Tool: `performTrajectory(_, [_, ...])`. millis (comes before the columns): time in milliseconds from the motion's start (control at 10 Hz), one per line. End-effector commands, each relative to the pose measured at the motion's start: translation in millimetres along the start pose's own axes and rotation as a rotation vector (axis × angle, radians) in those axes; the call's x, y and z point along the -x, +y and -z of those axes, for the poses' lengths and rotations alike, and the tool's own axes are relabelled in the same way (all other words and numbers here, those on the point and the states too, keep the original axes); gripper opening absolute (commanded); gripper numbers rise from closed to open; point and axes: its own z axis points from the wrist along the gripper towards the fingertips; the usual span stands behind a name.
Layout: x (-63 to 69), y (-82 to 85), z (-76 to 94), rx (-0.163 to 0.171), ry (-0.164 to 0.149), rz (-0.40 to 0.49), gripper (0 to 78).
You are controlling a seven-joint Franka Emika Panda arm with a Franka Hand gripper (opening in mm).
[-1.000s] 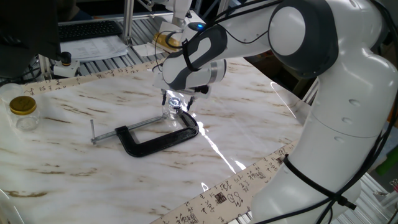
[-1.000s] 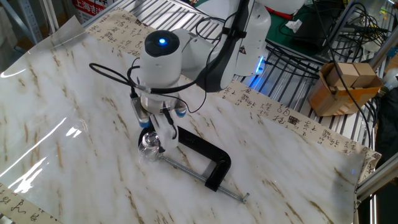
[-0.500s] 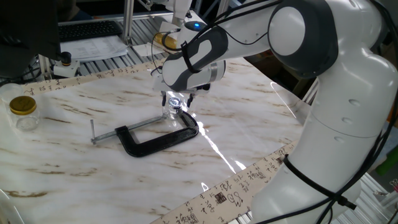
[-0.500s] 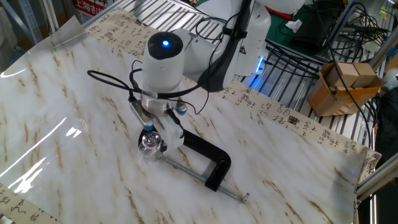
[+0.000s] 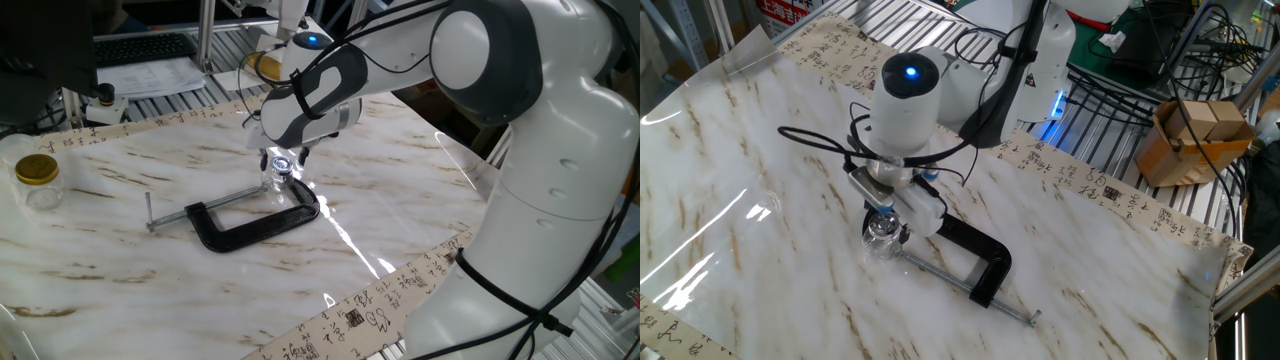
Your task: Screw the lid onto the jar
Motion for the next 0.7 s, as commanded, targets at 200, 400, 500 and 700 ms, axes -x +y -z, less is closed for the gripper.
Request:
performTrajectory(200, [10.4,-0.6,-0.7,0.029,-0.021,0.211,77.4])
performTrajectory(400, [10.6,-1.1,-1.6,0.034,-0.017,0.214,77.4])
performTrajectory(500, [10.8,-1.5,-2.1,0.052,-0.012,0.214,77.4])
performTrajectory(700, [10.9,-1.8,-2.4,0.059,-0.009,0.217,77.4])
